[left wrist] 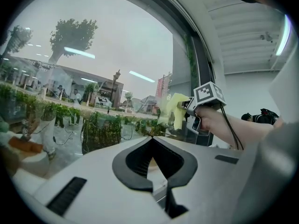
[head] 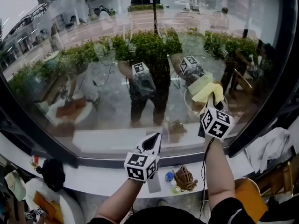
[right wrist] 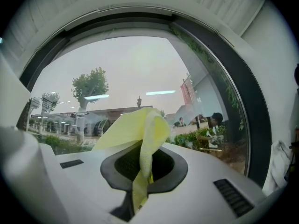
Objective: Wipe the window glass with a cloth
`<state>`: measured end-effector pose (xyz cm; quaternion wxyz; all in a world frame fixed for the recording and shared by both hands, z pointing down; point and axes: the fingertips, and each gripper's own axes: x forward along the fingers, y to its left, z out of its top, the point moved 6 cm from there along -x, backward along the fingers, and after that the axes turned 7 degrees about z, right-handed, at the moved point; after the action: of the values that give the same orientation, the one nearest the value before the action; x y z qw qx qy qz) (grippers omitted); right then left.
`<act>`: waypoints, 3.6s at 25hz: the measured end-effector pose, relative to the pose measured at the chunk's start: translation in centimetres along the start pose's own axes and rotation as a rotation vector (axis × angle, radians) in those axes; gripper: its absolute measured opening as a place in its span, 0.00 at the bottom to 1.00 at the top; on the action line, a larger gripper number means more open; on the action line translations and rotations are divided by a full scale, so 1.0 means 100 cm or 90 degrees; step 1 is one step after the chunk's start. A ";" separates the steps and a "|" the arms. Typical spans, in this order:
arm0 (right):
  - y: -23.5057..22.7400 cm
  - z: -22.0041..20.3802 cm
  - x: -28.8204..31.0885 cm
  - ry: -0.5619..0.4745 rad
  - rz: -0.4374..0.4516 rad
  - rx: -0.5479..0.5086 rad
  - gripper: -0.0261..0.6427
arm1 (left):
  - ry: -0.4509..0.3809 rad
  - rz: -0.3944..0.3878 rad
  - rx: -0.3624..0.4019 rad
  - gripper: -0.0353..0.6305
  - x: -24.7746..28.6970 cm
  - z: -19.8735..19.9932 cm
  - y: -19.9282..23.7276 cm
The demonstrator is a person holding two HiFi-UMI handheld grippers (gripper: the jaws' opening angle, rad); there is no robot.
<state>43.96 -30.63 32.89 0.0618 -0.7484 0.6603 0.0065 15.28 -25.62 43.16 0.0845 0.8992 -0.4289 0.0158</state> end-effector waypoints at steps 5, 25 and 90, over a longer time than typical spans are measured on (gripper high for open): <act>0.021 -0.006 -0.001 -0.010 -0.016 0.004 0.09 | 0.005 0.010 0.004 0.06 -0.020 -0.006 0.029; 0.110 -0.014 0.003 -0.017 0.039 -0.003 0.09 | -0.005 0.043 -0.013 0.06 -0.053 -0.002 0.079; 0.543 -0.090 0.010 0.062 0.339 0.007 0.09 | -0.013 0.281 -0.060 0.06 -0.280 -0.009 0.312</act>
<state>-10.25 -39.02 37.21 0.0303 -0.5474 0.8362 -0.0173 -26.50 -23.24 45.54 0.1162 0.7790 -0.6162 0.0046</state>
